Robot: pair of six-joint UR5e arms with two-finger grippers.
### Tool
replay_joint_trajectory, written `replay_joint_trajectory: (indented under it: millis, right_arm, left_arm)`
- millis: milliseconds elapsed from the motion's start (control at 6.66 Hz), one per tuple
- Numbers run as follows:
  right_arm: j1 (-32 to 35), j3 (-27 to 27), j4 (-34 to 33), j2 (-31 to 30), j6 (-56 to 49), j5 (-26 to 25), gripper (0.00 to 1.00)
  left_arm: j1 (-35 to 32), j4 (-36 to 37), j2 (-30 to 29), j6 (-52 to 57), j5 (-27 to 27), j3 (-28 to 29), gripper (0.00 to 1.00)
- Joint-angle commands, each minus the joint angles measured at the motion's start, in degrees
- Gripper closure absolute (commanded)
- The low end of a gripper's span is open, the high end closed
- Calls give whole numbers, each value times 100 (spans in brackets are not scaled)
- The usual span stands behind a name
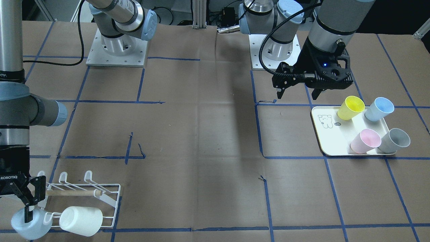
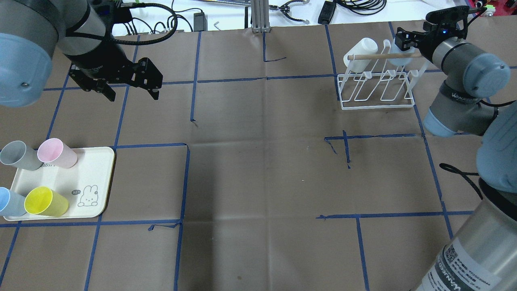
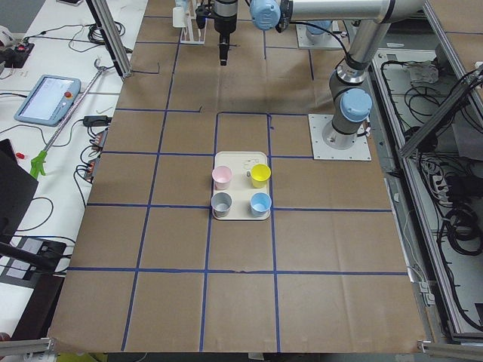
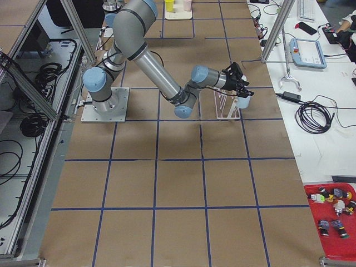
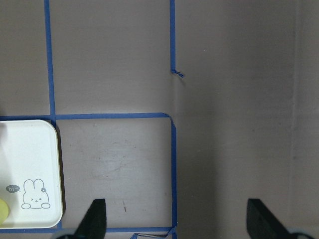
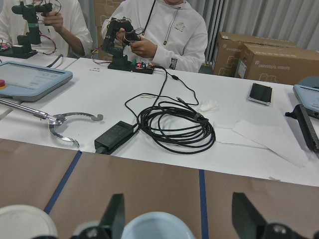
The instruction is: Transfer IKEA cup to right arm and place on rack
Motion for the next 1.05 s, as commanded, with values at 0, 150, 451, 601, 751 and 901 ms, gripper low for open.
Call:
replay_joint_trajectory:
  millis: [0, 150, 451, 601, 751, 901]
  right_arm:
    - [-3, -13, -3, -30, 5, 5, 0]
    - [6, -48, -12, -91, 5, 23, 0]
    - [32, -84, 66, -293, -13, -3, 0]
    - [24, -92, 84, -442, 74, -21, 0]
    - [50, -84, 859, -913, 258, -38, 0]
    - [50, -75, 2250, -1483, 268, -65, 0]
  left_arm:
    - [0, 9, -8, 12, -10, 0, 1]
    - [0, 18, -8, 12, -10, 0, 1]
    - [0, 27, -8, 21, -10, 0, 1]
    - [-9, 35, -8, 21, -10, 0, 1]
    - [-9, 36, -8, 21, -10, 0, 1]
    - [-9, 36, -8, 21, -1, 0, 1]
